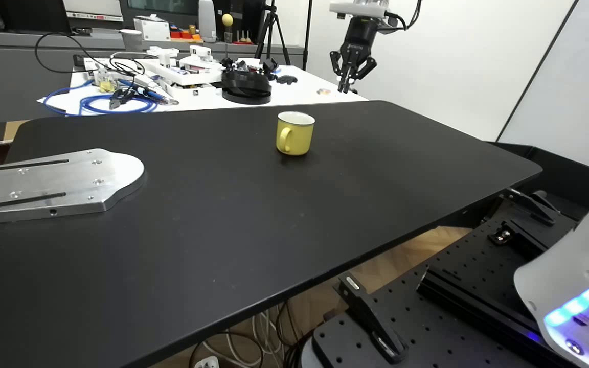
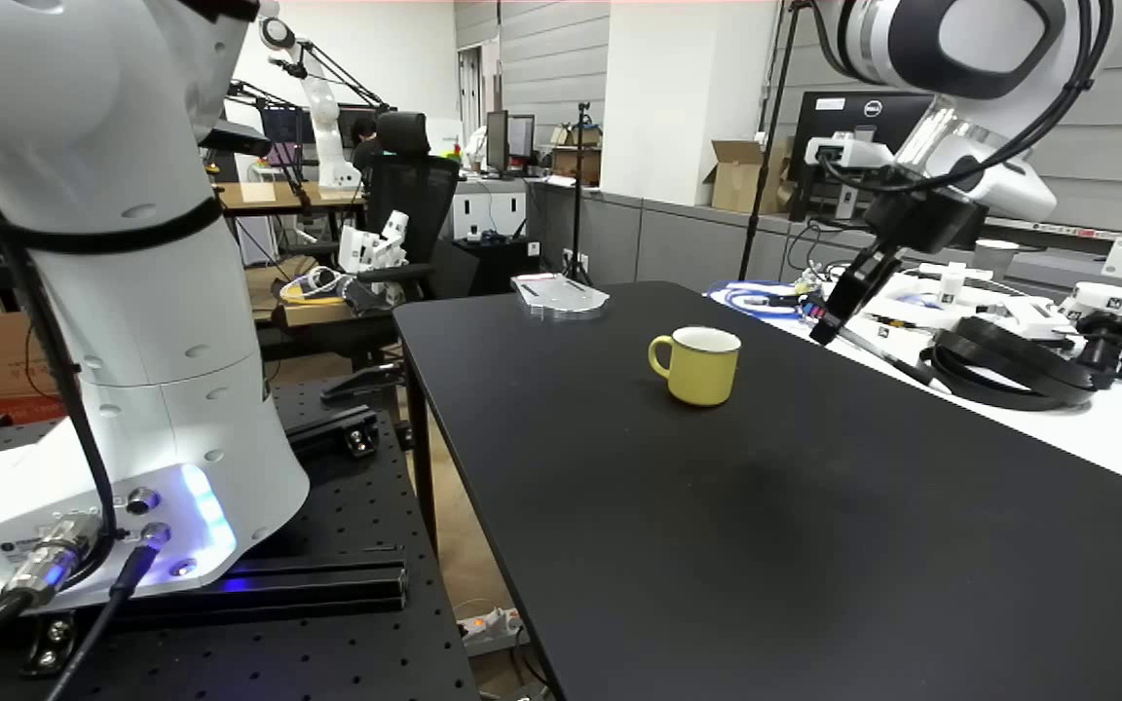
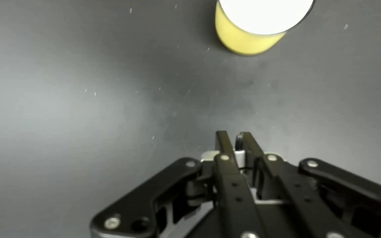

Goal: Take the pen out of the cup and put it on the table

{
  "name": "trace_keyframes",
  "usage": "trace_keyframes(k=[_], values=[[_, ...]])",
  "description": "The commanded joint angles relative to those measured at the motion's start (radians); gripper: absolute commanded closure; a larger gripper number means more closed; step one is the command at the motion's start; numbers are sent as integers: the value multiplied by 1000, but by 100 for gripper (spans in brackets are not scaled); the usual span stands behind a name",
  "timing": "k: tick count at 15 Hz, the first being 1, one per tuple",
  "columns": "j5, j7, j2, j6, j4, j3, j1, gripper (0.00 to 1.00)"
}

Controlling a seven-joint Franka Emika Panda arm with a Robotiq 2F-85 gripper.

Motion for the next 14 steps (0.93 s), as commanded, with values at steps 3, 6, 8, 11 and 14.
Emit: trace_keyframes(k=[3, 6, 8, 11, 14], values=[[-97, -8, -10, 239, -186, -22, -12, 97], [-103, -12, 11, 330, -249, -22, -16, 97], [-101, -19, 25, 375, -278, -20, -16, 97], [-90, -27, 26, 403, -305, -15, -17, 61], [-87, -24, -8, 400, -306, -12, -13, 41]])
